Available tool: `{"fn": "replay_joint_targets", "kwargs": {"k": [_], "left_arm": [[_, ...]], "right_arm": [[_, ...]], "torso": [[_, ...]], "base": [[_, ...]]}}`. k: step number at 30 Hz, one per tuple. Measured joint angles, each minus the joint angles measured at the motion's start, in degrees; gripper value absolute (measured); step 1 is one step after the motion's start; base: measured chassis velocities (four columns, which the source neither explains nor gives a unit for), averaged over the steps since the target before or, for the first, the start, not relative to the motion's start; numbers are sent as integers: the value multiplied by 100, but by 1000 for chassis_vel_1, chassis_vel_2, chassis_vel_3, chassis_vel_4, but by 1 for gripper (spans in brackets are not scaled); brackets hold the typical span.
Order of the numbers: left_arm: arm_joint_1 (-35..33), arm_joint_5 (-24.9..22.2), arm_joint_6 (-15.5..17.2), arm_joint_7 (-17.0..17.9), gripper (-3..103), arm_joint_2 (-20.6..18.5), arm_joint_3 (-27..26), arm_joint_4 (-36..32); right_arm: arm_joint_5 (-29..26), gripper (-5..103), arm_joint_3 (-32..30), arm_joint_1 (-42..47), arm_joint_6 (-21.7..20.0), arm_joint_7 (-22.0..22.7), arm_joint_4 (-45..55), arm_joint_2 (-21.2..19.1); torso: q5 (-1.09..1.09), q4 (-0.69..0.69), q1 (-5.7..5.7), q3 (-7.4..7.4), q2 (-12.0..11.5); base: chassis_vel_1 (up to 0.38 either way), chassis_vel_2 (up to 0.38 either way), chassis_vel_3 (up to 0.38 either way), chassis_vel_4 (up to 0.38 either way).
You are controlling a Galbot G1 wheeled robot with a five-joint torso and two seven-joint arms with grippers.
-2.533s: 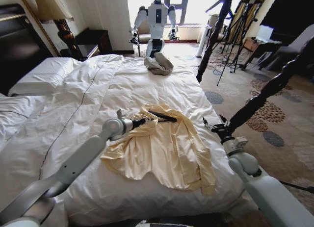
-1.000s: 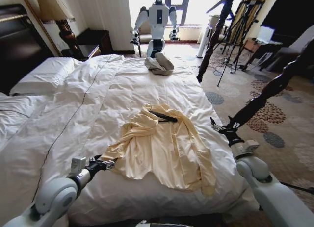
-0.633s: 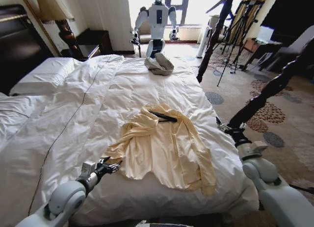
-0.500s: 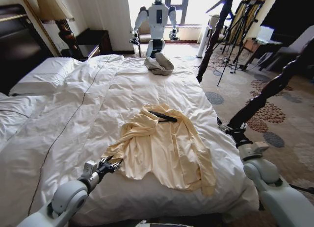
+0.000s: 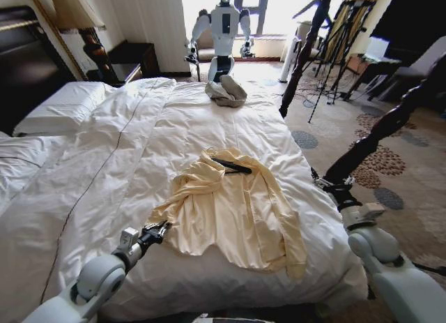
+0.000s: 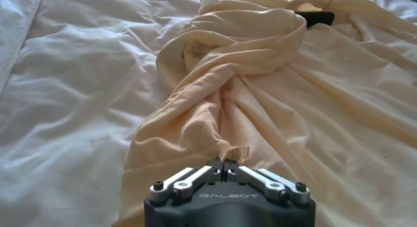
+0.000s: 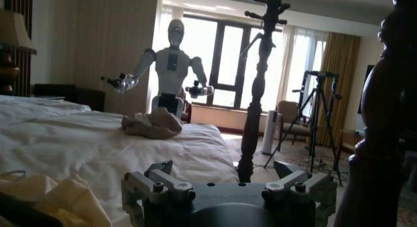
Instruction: Pick up the clothes from the bed and hang them on the clothes hanger.
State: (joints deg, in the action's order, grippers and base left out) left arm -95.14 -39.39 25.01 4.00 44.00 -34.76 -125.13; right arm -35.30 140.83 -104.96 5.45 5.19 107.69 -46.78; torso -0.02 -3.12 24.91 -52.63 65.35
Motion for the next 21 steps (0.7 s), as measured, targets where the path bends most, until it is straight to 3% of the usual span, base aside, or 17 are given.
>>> {"fn": "replay_joint_targets", "kwargs": {"k": [6, 16, 19, 21], "left_arm": [[-178, -240, -53, 42, 0, 114, -152, -230], [-752, -1086, 61, 228, 0, 284, -785, -1287], [-862, -1122, 99, 243, 0, 329, -899, -1433], [-1044, -873, 105, 196, 0, 365, -994, -1494]], "right_arm": [[4, 100, 48, -37, 10, -9, -34, -14], [48, 100, 201, -240, 147, -21, -243, -50], [57, 100, 233, -257, 165, -21, -254, -69], [60, 100, 247, -264, 177, -36, -275, -77]], "torso": [[-2, 0, 0, 0, 0], [0, 1, 0, 0, 0], [0, 0, 0, 0, 0], [0, 0, 0, 0, 0]], "base": [[0, 0, 0, 0], [0, 0, 0, 0], [0, 0, 0, 0], [0, 0, 0, 0]]}}
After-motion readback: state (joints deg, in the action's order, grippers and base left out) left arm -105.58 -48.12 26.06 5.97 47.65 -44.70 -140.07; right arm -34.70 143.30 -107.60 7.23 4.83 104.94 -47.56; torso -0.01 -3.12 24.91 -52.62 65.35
